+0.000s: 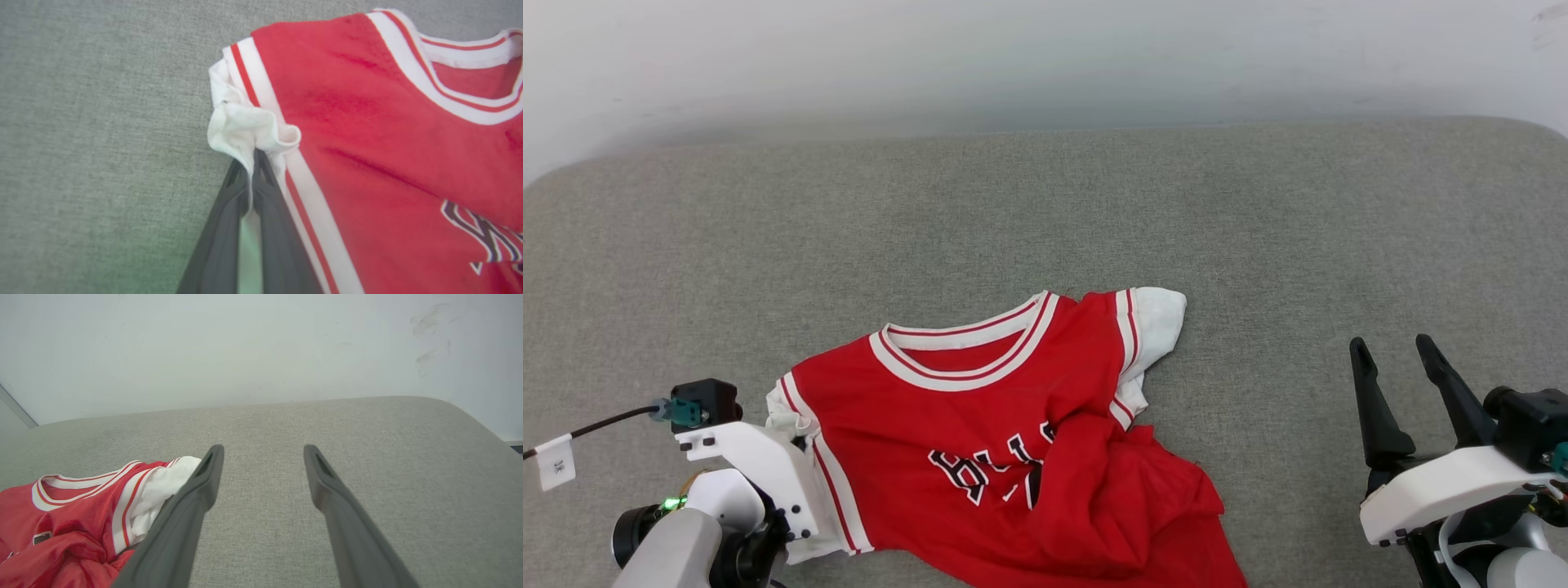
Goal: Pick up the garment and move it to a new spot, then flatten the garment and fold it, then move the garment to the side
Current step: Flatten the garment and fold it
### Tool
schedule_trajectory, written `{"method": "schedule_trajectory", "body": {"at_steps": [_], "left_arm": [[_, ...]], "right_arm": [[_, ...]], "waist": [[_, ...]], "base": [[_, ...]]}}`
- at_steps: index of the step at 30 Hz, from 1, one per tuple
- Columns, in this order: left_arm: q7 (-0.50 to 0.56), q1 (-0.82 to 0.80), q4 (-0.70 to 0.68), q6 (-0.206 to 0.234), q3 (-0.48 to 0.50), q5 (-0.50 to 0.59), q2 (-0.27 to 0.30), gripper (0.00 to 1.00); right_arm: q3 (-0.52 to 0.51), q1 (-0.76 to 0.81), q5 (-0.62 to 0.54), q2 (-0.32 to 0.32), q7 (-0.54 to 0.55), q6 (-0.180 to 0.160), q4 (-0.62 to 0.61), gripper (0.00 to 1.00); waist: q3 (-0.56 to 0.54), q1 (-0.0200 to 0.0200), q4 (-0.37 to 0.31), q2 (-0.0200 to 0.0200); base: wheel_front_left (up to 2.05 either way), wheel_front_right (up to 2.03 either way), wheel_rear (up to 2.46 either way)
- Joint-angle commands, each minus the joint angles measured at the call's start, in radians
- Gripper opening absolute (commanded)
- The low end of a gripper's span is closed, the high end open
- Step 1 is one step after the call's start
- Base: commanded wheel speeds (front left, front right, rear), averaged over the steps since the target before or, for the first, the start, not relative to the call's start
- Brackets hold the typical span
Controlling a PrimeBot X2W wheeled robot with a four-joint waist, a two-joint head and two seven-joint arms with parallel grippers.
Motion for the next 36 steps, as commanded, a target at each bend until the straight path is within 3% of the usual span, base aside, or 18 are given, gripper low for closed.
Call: {"method": "schedule_trajectory", "body": {"at_steps": [1,2,14,20,30,36], "left_arm": [[-0.005,0.026,0.016,0.002,-0.001,-0.006,-0.01,0.4],[-0.022,0.029,0.018,0.001,0.0,-0.002,-0.012,1.0],[-0.394,0.025,-0.116,0.043,0.002,0.138,-0.038,1.0],[-0.518,0.051,-0.222,0.053,-0.03,0.189,-0.076,1.0],[-0.55,0.106,-0.346,0.079,-0.085,0.231,-0.113,1.0],[-0.55,0.082,-0.383,0.074,-0.123,0.243,-0.141,1.0]], "right_arm": [[-0.001,-0.006,-0.003,0.001,-0.001,0.0,0.002,1.0],[-0.001,-0.005,-0.003,0.001,-0.001,0.0,0.002,1.0],[-0.013,0.023,-0.017,0.001,0.021,0.0,0.003,1.0],[-0.03,0.043,-0.016,0.001,0.048,0.0,0.01,1.0],[-0.105,-0.003,0.056,-0.004,0.132,0.0,0.106,1.0],[-0.084,-0.109,0.146,-0.052,0.277,0.0,0.202,1.0]], "waist": [[0.001,0.0,0.0,0.0],[0.0,0.0,0.0,0.0],[-0.05,0.0,-0.001,0.0],[-0.088,0.0,0.006,0.0],[-0.09,0.0,0.052,0.0],[-0.033,0.0,0.113,0.0]], "base": [[0.0,0.0,0.0],[0.0,0.0,0.0],[0.0,0.0,0.0],[0.0,0.0,0.0],[0.0,0.0,0.0],[0.0,0.0,0.0]]}}
